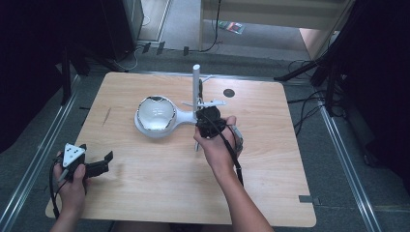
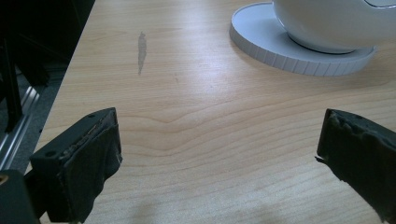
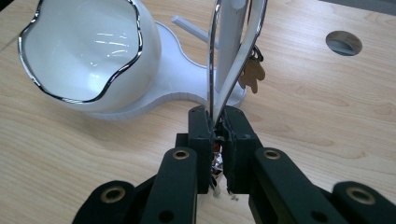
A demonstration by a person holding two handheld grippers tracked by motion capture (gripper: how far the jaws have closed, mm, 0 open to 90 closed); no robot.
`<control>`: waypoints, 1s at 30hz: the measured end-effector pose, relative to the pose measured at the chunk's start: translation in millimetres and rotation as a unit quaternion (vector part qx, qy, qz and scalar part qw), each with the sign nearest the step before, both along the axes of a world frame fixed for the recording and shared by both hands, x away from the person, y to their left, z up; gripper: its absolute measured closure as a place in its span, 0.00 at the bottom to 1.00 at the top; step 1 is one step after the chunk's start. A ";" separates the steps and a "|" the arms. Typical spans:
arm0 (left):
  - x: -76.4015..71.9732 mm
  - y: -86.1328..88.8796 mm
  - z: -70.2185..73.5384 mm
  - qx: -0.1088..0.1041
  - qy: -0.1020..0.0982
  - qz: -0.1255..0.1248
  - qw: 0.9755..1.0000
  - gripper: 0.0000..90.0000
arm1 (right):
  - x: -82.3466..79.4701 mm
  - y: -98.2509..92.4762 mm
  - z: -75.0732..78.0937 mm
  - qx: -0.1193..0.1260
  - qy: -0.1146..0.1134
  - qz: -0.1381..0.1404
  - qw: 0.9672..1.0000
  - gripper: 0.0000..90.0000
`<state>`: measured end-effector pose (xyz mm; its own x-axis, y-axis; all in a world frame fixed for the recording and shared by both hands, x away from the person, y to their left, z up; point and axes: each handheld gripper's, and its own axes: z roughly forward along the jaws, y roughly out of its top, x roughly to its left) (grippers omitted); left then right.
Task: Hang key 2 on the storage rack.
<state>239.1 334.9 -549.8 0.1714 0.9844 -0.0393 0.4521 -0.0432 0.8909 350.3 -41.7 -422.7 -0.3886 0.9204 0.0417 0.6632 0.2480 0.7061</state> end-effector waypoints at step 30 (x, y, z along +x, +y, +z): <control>0.5 0.1 -0.1 0.000 -0.001 -0.001 1.000 0.00 | 33.3 12.0 -25.2 0.001 0.011 -0.005 1.000 0.92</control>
